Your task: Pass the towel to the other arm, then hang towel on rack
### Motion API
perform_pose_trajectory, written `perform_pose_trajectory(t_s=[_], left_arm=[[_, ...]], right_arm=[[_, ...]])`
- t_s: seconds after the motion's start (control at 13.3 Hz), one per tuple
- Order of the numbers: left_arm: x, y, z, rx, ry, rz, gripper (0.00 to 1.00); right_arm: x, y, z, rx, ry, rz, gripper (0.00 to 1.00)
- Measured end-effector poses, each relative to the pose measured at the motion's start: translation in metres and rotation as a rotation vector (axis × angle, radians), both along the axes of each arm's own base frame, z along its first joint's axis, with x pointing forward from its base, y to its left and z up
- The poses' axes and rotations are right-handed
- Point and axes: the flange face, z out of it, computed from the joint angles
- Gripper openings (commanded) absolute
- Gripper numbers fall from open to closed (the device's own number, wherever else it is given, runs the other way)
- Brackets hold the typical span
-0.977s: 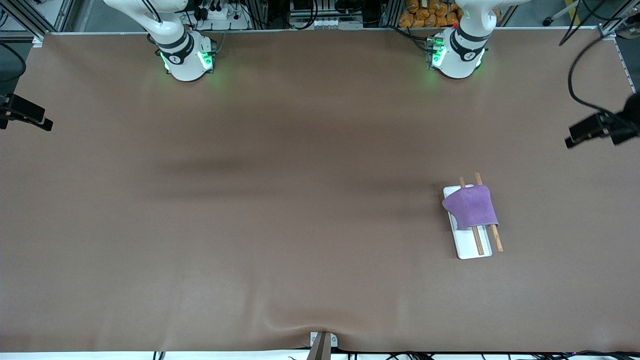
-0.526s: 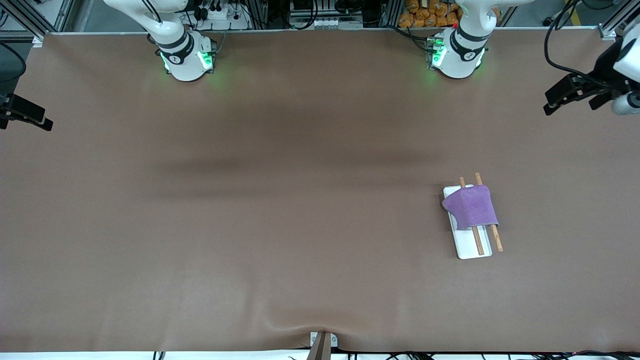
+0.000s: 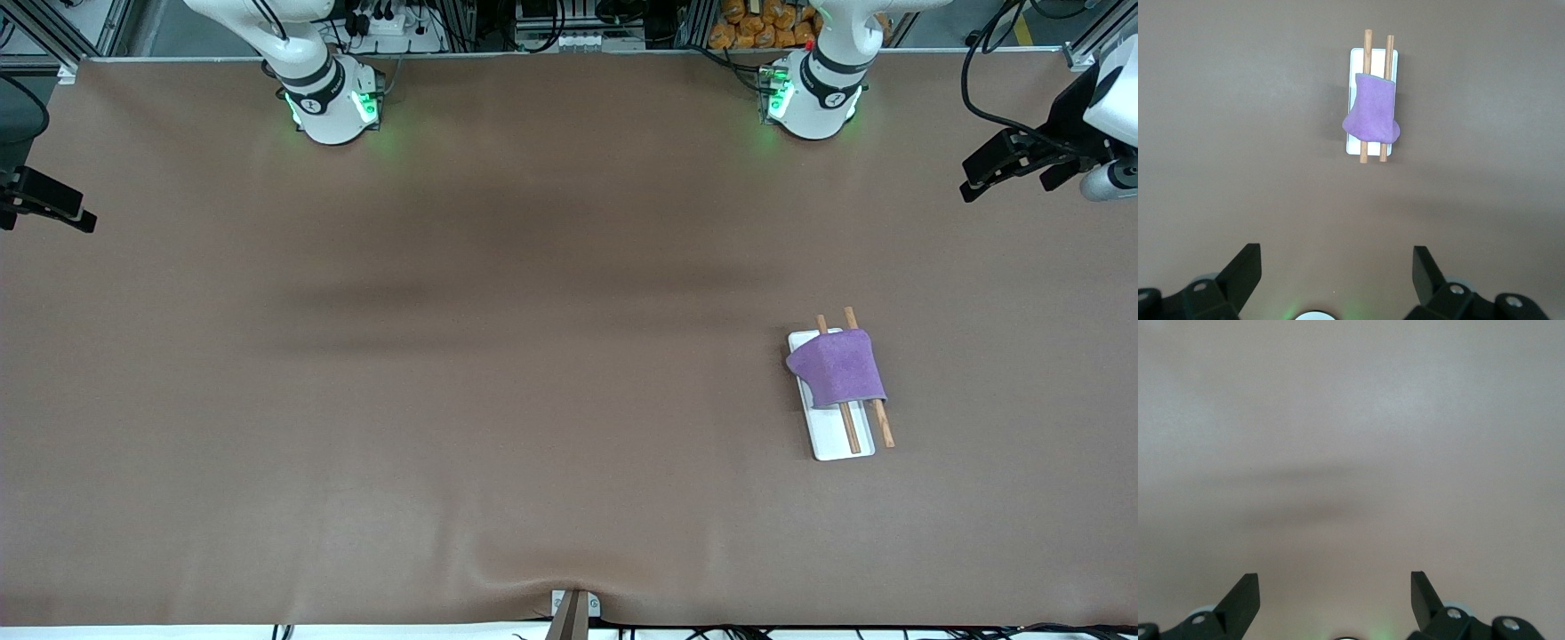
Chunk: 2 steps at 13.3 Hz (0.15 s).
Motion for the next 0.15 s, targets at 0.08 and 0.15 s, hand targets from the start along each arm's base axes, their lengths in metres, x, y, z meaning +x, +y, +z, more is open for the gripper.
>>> perform_pose_trajectory(t_s=[0.08, 0.15], left_arm=[[0.0000, 0.0007, 0.0003, 0.000, -0.001, 0.001, 1.00], [0.0000, 0.0012, 0.0007, 0.000, -0.002, 0.002, 1.00]], right_arm=[[0.0001, 0.0010, 0.0000, 0.000, 0.000, 0.002, 1.00], [0.0001, 0.0010, 0.0000, 0.000, 0.000, 0.002, 1.00]])
